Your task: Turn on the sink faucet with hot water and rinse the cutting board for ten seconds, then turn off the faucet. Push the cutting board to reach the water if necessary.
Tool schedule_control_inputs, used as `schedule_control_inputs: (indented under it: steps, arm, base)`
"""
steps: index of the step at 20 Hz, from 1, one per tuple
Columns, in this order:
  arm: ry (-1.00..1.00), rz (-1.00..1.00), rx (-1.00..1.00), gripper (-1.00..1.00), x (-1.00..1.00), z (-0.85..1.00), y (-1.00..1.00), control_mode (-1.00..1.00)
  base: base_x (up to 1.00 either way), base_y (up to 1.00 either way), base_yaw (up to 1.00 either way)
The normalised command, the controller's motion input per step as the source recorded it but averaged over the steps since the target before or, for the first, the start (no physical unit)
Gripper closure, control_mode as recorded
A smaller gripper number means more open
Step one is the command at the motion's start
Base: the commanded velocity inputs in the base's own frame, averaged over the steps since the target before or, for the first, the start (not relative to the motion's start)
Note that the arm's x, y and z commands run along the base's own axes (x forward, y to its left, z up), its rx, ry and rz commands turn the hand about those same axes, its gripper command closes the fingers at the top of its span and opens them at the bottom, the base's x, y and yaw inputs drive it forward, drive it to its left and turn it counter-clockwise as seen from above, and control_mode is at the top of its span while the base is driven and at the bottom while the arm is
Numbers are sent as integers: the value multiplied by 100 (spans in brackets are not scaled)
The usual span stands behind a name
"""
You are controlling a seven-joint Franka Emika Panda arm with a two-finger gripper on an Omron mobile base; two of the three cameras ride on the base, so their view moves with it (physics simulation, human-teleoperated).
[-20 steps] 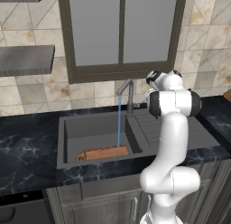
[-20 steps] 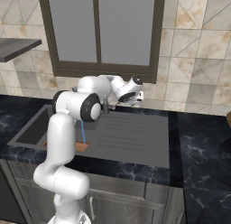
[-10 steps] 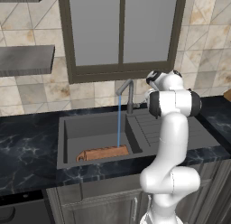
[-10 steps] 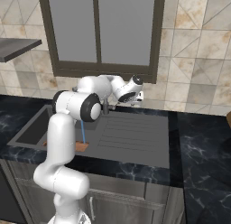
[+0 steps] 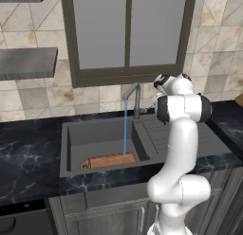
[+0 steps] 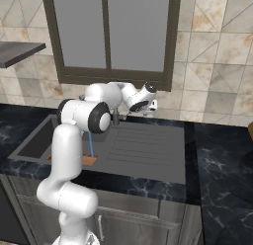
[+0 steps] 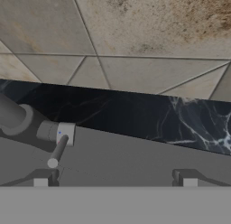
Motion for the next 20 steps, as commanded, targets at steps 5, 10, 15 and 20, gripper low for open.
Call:
schedule_control_inputs:
  steps: [5, 10, 15, 20]
  arm:
    - [0, 0, 0, -100, 0, 0, 0, -100]
    - [0, 0, 0, -100, 0, 0, 0, -100]
    - [0, 0, 0, -100, 0, -16, -1, -100]
    - [0, 0, 0, -100, 0, -25, -1, -100]
  base:
    - [0, 0, 0]
    - [0, 0, 0]
    - [0, 0, 0]
    - [0, 0, 0]
